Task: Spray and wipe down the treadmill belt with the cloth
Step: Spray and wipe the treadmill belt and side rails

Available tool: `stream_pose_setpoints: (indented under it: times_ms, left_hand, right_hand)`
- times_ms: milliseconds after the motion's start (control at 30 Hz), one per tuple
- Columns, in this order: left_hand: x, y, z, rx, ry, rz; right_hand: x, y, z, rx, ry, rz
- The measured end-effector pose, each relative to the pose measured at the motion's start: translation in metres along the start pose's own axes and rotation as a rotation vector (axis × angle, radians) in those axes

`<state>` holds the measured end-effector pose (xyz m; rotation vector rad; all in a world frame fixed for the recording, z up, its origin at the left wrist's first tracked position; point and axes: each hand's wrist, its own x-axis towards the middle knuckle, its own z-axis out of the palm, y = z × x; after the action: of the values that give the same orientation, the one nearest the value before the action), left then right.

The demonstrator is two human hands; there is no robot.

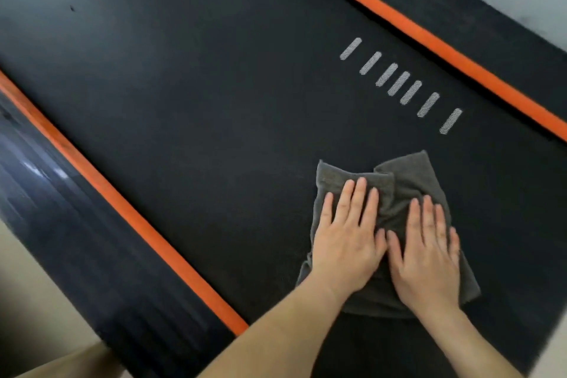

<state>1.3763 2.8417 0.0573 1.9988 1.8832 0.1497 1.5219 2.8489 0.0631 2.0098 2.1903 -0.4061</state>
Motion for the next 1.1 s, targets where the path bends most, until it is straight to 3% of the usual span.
stream_pose_setpoints:
  times_ms: [100,167,267,400,534,701,868,1001,1101]
  left_hand:
    - [0.004,-0.014,-0.004,0.036,0.024,-0.006]
    - [0.002,-0.046,-0.015,0.053,0.062,-0.09]
    - [-0.011,-0.115,-0.035,0.1,0.127,-0.314]
    - [-0.046,-0.205,-0.072,0.101,0.105,-0.598]
    - [-0.044,-0.219,-0.079,0.076,0.098,-0.658]
    - [-0.006,-0.196,-0.079,0.042,0.126,-0.694]
    - [0.051,-0.111,-0.054,0.08,0.103,-0.262]
    - [0.052,-0.052,-0.03,0.089,0.058,-0.028]
    - [0.028,-0.025,-0.014,0.083,-0.003,0.092]
  right_hand:
    - [0.002,-0.018,0.005,0.049,0.024,0.133]
    - [0.015,-0.057,0.006,0.048,0.045,0.075]
    - [0.031,-0.133,0.01,0.038,0.093,-0.224]
    - [0.045,-0.234,0.015,0.035,-0.045,-0.711]
    - [0.068,-0.253,0.012,-0.025,-0.111,-0.854]
    - [0.104,-0.206,-0.003,0.004,-0.006,-0.661]
    - [0.104,-0.119,-0.013,0.036,0.042,-0.353]
    - [0.06,-0.034,-0.01,0.029,0.071,-0.103]
    - [0.018,-0.013,0.0,0.026,0.066,0.047]
